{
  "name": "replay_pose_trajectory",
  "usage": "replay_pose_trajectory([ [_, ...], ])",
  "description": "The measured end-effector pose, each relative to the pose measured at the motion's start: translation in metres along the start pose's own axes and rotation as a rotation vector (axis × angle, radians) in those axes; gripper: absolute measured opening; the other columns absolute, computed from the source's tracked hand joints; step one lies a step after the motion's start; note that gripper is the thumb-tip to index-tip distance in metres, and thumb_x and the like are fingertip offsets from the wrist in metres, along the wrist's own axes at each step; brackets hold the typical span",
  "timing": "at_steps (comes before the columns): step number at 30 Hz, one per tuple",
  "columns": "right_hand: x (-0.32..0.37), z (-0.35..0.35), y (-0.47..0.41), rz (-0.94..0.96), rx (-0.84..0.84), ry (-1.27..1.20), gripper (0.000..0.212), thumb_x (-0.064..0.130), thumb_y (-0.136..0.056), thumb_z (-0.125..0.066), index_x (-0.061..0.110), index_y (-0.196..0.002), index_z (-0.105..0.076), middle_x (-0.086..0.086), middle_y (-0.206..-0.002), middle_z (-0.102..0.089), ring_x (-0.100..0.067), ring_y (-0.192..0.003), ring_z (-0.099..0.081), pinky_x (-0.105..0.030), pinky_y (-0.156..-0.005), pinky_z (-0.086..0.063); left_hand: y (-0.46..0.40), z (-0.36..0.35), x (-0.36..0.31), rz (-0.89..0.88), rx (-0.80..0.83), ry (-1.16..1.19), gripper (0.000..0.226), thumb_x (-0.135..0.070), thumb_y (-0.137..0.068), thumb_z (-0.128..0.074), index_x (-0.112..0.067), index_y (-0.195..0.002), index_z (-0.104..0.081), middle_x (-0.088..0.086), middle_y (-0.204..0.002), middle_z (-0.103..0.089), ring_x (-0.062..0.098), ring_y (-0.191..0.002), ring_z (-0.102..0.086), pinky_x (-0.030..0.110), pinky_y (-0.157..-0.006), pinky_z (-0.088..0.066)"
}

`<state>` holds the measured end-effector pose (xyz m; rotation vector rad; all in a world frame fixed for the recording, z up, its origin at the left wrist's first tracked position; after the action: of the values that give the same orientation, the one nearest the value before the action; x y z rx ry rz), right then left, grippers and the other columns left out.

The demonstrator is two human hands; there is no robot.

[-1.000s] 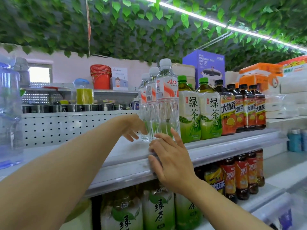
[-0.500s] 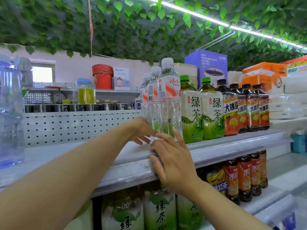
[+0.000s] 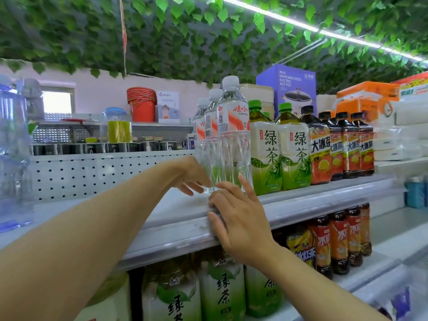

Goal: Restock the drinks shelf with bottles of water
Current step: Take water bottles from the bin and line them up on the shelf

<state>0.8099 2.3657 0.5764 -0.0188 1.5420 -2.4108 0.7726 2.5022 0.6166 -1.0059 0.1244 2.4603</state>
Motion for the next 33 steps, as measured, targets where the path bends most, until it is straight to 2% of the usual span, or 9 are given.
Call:
replay_pose_trajectory([
  [3, -0.001, 0.0, 0.0, -0.001, -0.003, 0.0, 0.027, 0.035, -0.091, -0.038, 0.017, -0.087, -0.058, 0.006, -0.091, -0.061, -0.017, -0.115, -0.049, -0.039, -0.116, -0.014, -0.009, 0.019, 0.007, 0.035, -0.083, -0.043, 0.034, -0.001, -0.088, -0.061, 0.004, -0.12, -0.051, 0.018, -0.129, -0.055, 0.027, -0.1, -0.062, 0.035, -0.077, -0.051],
  [6, -0.001, 0.0, 0.0, 0.002, -0.007, 0.004, 0.027, 0.035, -0.091, -0.038, 0.017, -0.087, -0.058, 0.006, -0.091, -0.061, -0.017, -0.114, -0.049, -0.039, -0.116, -0.015, -0.019, 0.021, 0.01, 0.056, -0.092, -0.071, 0.043, -0.006, -0.089, -0.061, 0.005, -0.128, -0.045, 0.022, -0.136, -0.047, 0.032, -0.106, -0.061, 0.036, -0.079, -0.051],
  [10, -0.001, 0.001, 0.0, 0.003, -0.022, -0.006, 0.026, 0.035, -0.09, -0.039, 0.017, -0.086, -0.058, 0.005, -0.09, -0.06, -0.018, -0.114, -0.049, -0.039, -0.115, -0.015, -0.03, 0.02, 0.007, 0.064, -0.096, -0.094, 0.05, -0.015, -0.092, -0.059, 0.001, -0.135, -0.041, 0.018, -0.137, -0.048, 0.029, -0.104, -0.063, 0.038, -0.081, -0.053],
  [16, 0.0, 0.002, 0.0, 0.011, -0.033, -0.005, 0.026, 0.034, -0.09, -0.039, 0.017, -0.083, -0.057, 0.005, -0.088, -0.06, -0.017, -0.113, -0.049, -0.04, -0.116, -0.015, -0.04, 0.005, 0.011, 0.084, -0.055, -0.098, 0.039, -0.013, -0.094, -0.054, -0.004, -0.132, -0.047, 0.009, -0.136, -0.051, 0.025, -0.106, -0.062, 0.036, -0.082, -0.053],
  [27, 0.0, 0.0, 0.0, 0.011, -0.01, 0.019, 0.027, 0.035, -0.09, -0.038, 0.017, -0.085, -0.058, 0.005, -0.091, -0.06, -0.018, -0.114, -0.049, -0.041, -0.115, -0.016, -0.043, 0.005, 0.012, 0.067, -0.086, -0.075, 0.037, -0.013, -0.094, -0.054, -0.001, -0.129, -0.049, 0.012, -0.128, -0.057, 0.024, -0.099, -0.065, 0.033, -0.074, -0.054],
  [29, 0.0, 0.0, 0.0, 0.013, -0.012, 0.01, 0.027, 0.034, -0.09, -0.038, 0.017, -0.085, -0.058, 0.005, -0.09, -0.06, -0.017, -0.114, -0.049, -0.041, -0.116, -0.015, -0.041, 0.005, 0.011, 0.071, -0.077, -0.079, 0.037, -0.013, -0.094, -0.054, -0.002, -0.129, -0.049, 0.011, -0.13, -0.055, 0.024, -0.102, -0.064, 0.034, -0.077, -0.054],
  [33, 0.001, 0.001, 0.0, 0.013, -0.012, -0.009, 0.027, 0.034, -0.09, -0.038, 0.016, -0.084, -0.057, 0.005, -0.089, -0.059, -0.018, -0.113, -0.05, -0.039, -0.116, -0.014, -0.028, 0.006, 0.015, 0.097, -0.046, -0.15, 0.049, -0.013, -0.093, -0.056, -0.001, -0.137, -0.039, 0.013, -0.14, -0.047, 0.027, -0.115, -0.058, 0.042, -0.094, -0.05],
])
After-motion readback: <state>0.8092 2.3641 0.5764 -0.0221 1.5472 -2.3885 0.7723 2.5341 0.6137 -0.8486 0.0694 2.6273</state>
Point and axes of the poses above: each hand's wrist, its own y-axis away from the middle knuckle, its own z-axis out of the back of the hand, x = y × z, the point moved 10 cm from there along -y, towards the middle knuckle
